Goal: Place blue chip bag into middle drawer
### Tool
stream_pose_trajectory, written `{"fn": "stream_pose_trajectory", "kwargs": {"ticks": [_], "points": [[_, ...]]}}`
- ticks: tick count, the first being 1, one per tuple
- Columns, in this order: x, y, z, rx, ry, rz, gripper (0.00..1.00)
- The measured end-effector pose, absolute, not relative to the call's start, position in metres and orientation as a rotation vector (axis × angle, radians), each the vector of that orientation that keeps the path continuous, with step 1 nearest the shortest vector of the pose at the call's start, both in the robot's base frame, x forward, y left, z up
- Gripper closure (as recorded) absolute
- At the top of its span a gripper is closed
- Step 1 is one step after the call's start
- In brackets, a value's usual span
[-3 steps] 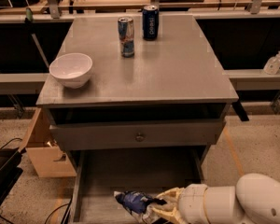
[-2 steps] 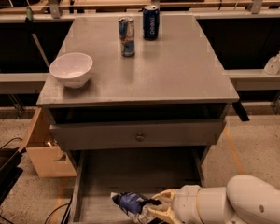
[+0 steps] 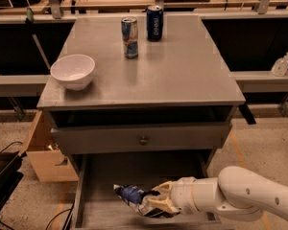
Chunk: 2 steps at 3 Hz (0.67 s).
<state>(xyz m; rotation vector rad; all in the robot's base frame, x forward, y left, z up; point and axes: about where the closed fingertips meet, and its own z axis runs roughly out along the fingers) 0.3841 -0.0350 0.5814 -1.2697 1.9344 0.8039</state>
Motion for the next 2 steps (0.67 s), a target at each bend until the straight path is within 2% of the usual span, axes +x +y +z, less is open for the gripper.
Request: {"fn": "stream_pose_trajectory", "kwargs": {"ticks": [2], "points": [[0.412, -0.0194, 0.5665, -1.236, 1.904, 0.863, 1.0]]}}
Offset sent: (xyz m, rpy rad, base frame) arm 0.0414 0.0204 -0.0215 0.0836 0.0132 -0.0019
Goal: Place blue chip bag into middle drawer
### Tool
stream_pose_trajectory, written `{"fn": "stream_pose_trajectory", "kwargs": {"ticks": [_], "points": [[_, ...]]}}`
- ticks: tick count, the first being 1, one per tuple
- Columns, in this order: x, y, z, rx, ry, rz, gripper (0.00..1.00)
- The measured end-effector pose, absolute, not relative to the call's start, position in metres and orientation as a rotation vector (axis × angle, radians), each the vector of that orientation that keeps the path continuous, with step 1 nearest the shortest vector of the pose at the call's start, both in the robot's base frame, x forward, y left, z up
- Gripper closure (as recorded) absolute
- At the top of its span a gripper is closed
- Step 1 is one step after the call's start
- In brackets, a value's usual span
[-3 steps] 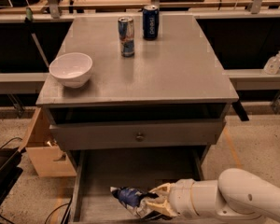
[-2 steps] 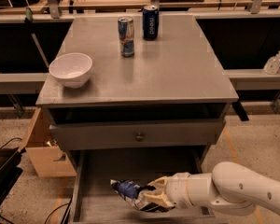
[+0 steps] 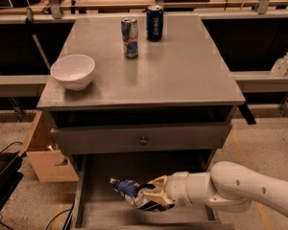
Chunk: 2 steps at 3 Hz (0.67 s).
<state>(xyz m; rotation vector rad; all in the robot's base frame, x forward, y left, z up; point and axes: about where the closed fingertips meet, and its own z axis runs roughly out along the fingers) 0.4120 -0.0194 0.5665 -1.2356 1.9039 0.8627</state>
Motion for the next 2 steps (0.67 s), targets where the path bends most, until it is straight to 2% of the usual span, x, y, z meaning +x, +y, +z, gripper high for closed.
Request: {"fn": "stream_pose_trajectory", "kwargs": {"ticks": [2], "points": [[0.4112, -0.0168, 0.5663, -1.24, 1.901, 0.868, 0.59]]}}
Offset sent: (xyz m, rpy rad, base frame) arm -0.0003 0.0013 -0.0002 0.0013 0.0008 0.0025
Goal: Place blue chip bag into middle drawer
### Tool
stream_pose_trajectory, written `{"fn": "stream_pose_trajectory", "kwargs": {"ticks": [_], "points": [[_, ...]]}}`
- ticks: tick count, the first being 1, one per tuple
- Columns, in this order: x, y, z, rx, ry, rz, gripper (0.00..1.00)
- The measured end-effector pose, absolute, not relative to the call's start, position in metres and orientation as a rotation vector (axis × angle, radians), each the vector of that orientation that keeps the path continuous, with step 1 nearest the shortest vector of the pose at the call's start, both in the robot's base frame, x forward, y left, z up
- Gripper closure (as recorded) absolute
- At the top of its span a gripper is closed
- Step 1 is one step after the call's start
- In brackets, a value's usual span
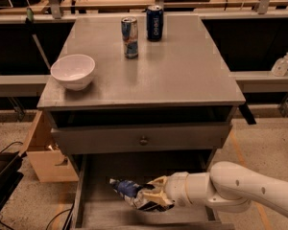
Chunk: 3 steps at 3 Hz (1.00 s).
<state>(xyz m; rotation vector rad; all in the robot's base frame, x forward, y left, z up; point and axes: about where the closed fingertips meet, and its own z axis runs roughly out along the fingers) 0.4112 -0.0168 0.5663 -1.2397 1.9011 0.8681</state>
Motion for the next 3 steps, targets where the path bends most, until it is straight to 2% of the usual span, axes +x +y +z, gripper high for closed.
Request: {"fn": "stream_pose_trajectory", "kwargs": {"ticks": [2, 3], "points": [[0.4103, -0.0143, 0.5661, -1.245, 1.898, 0.873, 0.12], [0.4099, -0.0131, 0.5661, -1.247, 1.897, 0.875, 0.0]]}}
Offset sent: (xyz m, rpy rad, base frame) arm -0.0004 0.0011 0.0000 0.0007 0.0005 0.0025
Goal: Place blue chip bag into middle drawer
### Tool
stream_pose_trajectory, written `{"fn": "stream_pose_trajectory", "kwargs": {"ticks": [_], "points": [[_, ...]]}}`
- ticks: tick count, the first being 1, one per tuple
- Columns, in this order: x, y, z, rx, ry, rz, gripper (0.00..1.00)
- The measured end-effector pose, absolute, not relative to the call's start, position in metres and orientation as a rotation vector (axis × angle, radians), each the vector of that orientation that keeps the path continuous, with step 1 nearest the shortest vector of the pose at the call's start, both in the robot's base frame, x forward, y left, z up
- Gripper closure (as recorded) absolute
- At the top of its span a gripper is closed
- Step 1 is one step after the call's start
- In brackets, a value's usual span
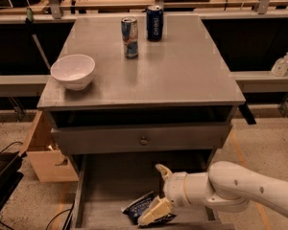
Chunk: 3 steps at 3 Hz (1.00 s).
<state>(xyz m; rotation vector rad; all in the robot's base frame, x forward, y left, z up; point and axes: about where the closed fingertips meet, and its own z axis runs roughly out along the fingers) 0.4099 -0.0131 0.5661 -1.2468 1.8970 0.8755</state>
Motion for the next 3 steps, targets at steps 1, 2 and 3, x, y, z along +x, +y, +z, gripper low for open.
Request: {"fn": "stream_pose_trajectory", "kwargs": {"ticks": [1, 2, 3], "points": [[0.41, -0.013, 0.566, -1.247, 1.897, 0.876, 0.0], [0.408, -0.008, 0.571, -1.263, 1.895, 0.886, 0.0], [0.397, -0.013, 0.635, -1.26, 1.905, 0.844, 0.0]]}}
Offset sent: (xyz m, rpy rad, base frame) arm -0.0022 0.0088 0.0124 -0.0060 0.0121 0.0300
